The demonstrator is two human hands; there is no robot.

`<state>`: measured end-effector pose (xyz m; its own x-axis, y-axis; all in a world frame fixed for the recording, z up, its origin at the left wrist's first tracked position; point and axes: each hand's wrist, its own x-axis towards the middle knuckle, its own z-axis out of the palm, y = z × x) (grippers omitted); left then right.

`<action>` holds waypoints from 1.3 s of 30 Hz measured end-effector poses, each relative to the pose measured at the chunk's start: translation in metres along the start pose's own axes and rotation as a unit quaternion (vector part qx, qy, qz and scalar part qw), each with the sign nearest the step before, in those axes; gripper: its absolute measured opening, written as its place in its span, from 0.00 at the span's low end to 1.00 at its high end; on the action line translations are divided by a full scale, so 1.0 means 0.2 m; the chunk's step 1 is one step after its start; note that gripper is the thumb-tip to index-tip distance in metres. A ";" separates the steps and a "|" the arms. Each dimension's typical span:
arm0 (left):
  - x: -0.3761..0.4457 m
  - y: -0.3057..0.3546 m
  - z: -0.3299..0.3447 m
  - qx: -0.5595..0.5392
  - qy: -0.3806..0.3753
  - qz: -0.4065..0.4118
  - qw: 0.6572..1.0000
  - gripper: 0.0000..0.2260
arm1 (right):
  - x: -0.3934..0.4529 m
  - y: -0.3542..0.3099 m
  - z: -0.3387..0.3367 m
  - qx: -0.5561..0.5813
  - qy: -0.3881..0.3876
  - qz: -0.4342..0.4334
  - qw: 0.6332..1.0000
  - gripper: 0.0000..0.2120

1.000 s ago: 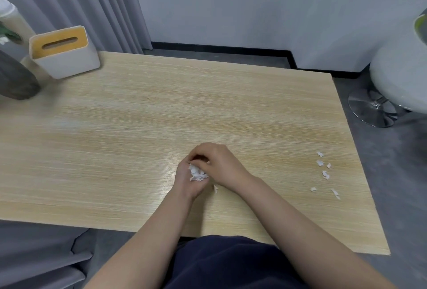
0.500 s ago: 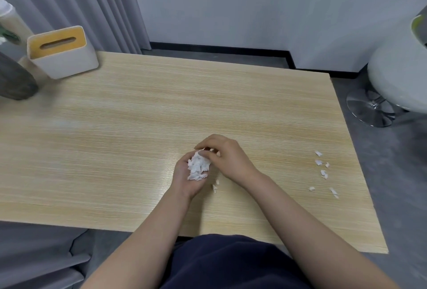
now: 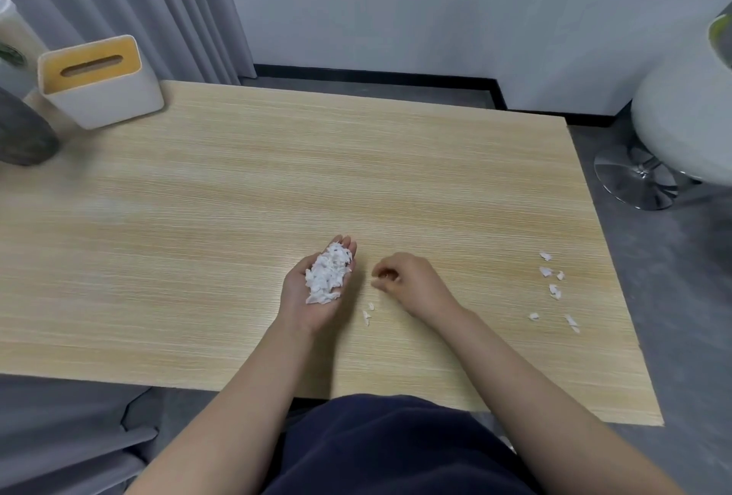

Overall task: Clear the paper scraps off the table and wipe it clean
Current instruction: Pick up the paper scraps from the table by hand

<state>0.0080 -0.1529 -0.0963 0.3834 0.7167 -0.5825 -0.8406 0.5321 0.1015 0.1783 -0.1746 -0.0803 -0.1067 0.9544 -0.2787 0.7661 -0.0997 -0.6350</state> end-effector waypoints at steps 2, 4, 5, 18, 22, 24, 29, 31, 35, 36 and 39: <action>0.00 0.00 -0.01 -0.005 -0.003 -0.003 1.000 0.33 | -0.01 0.03 0.09 -0.055 -0.043 0.017 0.997 0.14; -0.01 0.01 0.00 -0.003 -0.002 -0.004 1.000 0.35 | -0.02 0.04 0.15 -0.089 -0.067 0.023 0.994 0.18; -0.01 0.01 0.00 -0.009 0.000 -0.005 1.000 0.36 | -0.02 0.05 0.17 -0.096 -0.072 0.023 0.993 0.20; 0.00 -0.02 -0.03 -0.024 0.000 -0.021 0.999 0.35 | -0.07 0.09 0.29 -0.160 -0.044 -0.079 0.983 0.10; 0.00 -0.03 -0.03 -0.019 -0.012 -0.028 0.999 0.35 | -0.07 0.09 0.29 -0.136 -0.025 -0.078 0.987 0.10; 0.00 -0.03 -0.02 -0.030 -0.008 -0.026 0.999 0.37 | -0.07 0.07 0.25 -0.078 0.009 -0.034 0.996 0.08; -0.07 -0.12 0.10 0.149 0.150 0.037 0.977 0.22 | -0.10 -0.08 0.13 0.110 0.143 -0.010 0.984 0.04; -0.08 -0.14 0.12 0.166 0.184 0.053 0.967 0.18 | -0.12 -0.16 0.10 0.143 0.143 -0.033 0.979 0.04; -0.06 -0.11 0.07 0.067 0.077 -0.048 0.994 0.23 | -0.14 -0.22 0.10 0.099 0.106 -0.102 0.984 0.05; -0.05 -0.11 0.06 0.044 0.069 -0.066 0.994 0.18 | -0.14 -0.22 0.11 0.088 0.102 -0.126 0.983 0.05; -0.01 -0.10 0.01 0.017 0.088 -0.069 0.994 0.16 | -0.15 -0.20 0.15 0.069 0.098 -0.179 0.977 0.04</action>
<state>0.0254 -0.1643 -0.0953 0.4189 0.5468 -0.7249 -0.7703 0.6368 0.0353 0.1316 -0.2070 -0.0687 -0.2172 0.9695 0.1134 0.6075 0.2252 -0.7618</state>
